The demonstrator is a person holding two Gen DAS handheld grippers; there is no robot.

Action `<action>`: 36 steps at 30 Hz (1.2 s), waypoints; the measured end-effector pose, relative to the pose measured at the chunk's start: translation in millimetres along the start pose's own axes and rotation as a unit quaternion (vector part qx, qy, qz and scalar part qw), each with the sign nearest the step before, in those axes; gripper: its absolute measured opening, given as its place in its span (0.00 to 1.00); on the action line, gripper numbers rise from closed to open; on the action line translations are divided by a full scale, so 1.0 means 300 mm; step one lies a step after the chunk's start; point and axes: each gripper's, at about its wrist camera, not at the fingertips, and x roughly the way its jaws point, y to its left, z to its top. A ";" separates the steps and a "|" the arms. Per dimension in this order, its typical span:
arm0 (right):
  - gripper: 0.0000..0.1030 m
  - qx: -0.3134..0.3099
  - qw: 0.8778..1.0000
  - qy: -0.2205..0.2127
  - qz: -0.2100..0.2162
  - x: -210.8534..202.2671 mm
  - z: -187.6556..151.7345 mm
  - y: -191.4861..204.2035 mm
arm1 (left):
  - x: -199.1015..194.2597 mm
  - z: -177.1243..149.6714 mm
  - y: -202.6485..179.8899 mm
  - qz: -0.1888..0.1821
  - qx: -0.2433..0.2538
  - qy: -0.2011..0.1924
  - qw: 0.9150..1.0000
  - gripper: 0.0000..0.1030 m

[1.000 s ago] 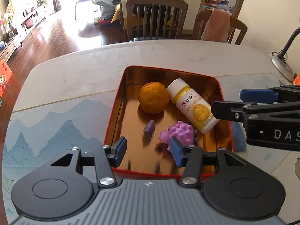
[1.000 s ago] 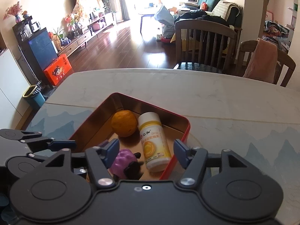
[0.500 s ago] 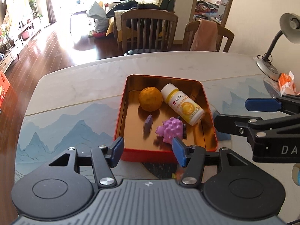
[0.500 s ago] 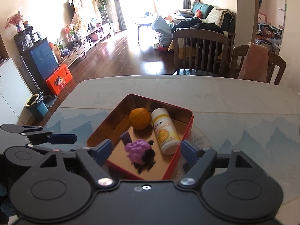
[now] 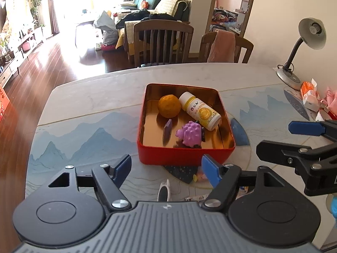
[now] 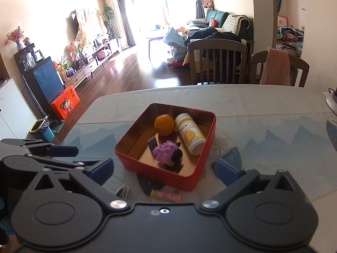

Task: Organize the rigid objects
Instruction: 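Withdraw both open grippers from the tin toward the remaining items, then grasp the white sunglasses with the left gripper while the right grasps the pink soap dish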

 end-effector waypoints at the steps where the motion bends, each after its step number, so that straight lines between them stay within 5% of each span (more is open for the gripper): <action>1: 1.00 0.001 1.000 -0.001 -0.001 -0.006 -0.012 0.004 | -0.008 -0.008 0.003 0.000 0.001 -0.001 1.000 0.73; 16: 1.00 0.024 0.999 0.011 -0.025 -0.047 -0.200 0.000 | -0.067 -0.156 0.059 0.005 -0.022 -0.011 1.000 0.79; 36: 0.98 0.009 0.997 0.063 -0.052 0.040 -0.371 -0.044 | 0.076 -0.370 0.062 0.007 -0.042 0.063 0.997 0.79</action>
